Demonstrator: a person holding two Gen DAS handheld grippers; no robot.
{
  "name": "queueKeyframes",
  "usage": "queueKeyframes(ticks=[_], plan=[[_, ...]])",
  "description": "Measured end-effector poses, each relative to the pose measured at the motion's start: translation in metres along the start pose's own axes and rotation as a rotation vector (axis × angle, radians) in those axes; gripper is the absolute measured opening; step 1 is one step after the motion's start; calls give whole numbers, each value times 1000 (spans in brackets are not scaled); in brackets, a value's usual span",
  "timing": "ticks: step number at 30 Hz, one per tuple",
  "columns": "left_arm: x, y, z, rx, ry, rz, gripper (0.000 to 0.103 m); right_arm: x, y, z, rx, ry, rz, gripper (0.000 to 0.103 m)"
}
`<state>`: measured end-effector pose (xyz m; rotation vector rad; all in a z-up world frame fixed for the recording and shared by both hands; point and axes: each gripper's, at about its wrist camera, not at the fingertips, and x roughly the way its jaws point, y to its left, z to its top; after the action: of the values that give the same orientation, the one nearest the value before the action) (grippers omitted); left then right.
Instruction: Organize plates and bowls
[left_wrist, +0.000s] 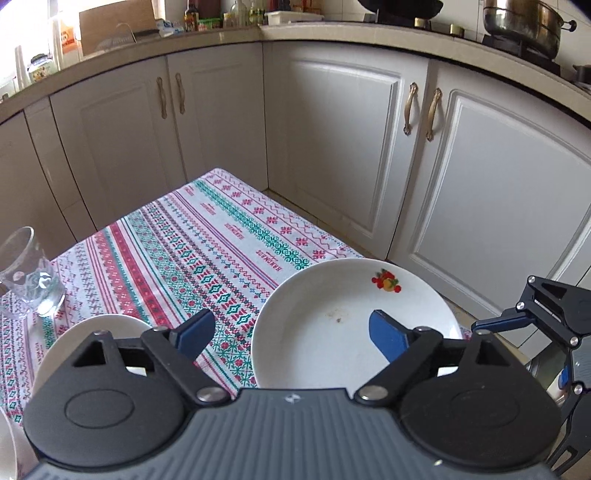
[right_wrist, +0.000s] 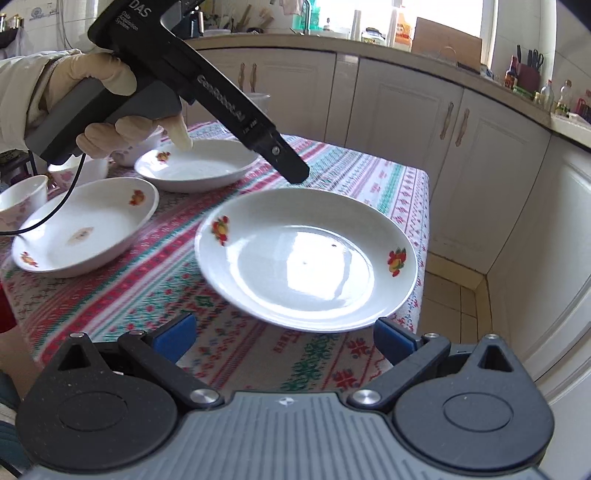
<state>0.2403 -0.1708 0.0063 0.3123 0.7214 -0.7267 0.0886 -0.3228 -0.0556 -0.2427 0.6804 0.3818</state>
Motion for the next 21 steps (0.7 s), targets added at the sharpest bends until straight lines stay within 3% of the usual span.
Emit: queueKeyframes(ticks=[4, 8, 13, 21], plan=[[-41, -6, -17, -3, -65, 52, 96, -20, 18, 1, -1, -44, -5, 103], [-74, -11, -43, -35, -72, 68, 97, -35, 39, 1, -12, -86, -8, 103], [-103, -7, -86, -153, -71, 125, 97, -42, 63, -1, -30, -121, 21, 103], [-128, -9, -153, -246, -63, 204, 97, -34, 93, -1, -64, -104, 71, 103]])
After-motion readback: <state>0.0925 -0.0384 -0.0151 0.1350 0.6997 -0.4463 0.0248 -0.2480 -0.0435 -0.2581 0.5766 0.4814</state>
